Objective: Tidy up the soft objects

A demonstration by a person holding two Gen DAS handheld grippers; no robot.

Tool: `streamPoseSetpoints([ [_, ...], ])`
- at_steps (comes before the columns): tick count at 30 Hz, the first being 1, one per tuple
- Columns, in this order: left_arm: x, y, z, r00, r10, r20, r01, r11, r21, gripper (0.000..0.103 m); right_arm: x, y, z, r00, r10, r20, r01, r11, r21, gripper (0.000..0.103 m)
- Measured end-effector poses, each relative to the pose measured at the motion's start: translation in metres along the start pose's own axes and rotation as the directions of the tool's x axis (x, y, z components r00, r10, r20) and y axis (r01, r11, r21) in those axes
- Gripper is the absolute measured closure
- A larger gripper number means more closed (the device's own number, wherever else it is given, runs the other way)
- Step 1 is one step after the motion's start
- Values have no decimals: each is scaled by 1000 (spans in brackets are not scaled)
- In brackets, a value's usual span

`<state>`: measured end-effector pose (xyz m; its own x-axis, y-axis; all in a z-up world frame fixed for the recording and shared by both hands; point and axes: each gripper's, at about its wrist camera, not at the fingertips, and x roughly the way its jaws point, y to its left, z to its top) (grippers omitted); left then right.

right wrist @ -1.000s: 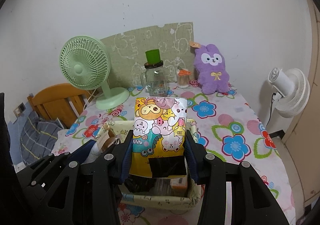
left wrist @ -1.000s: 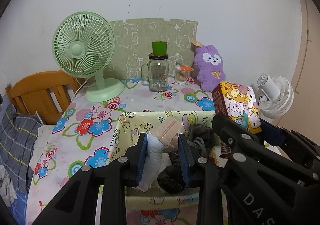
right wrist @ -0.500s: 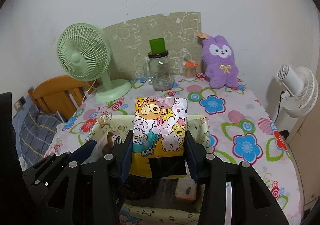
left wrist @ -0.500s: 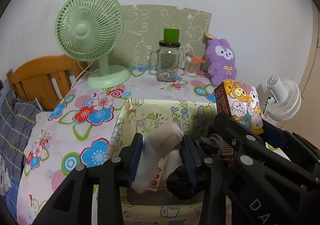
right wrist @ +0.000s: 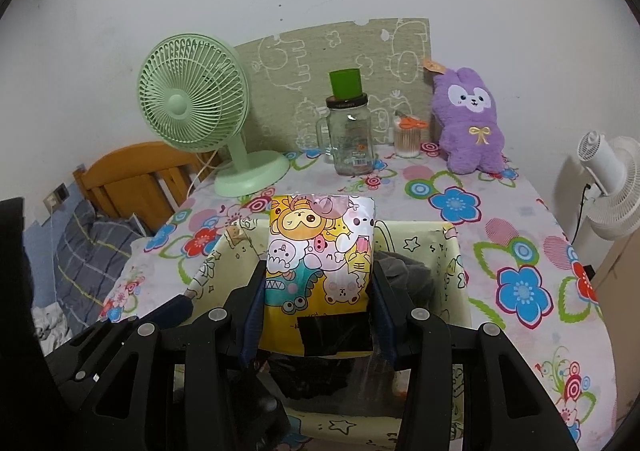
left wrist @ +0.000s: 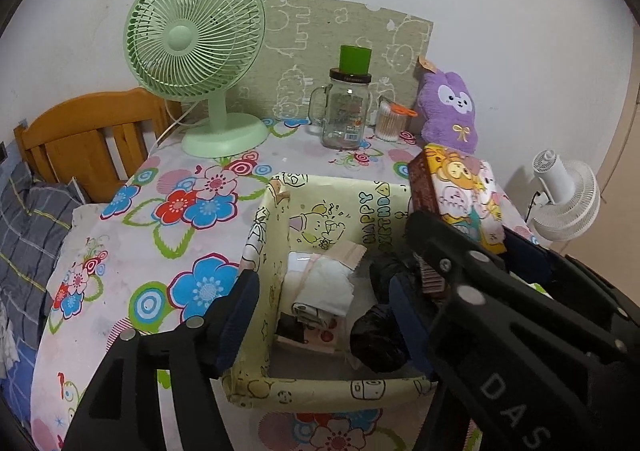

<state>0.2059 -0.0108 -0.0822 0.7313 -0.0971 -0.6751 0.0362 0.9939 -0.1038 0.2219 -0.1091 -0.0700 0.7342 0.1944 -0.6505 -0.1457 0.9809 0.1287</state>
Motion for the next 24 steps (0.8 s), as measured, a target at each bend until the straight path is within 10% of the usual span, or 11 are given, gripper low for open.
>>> streamPoseSetpoints([
  [24, -14, -20, -5, 1000, 17, 1, -17, 998, 59, 11, -12, -19, -5, 1000, 8, 2, -8, 999, 48, 12],
])
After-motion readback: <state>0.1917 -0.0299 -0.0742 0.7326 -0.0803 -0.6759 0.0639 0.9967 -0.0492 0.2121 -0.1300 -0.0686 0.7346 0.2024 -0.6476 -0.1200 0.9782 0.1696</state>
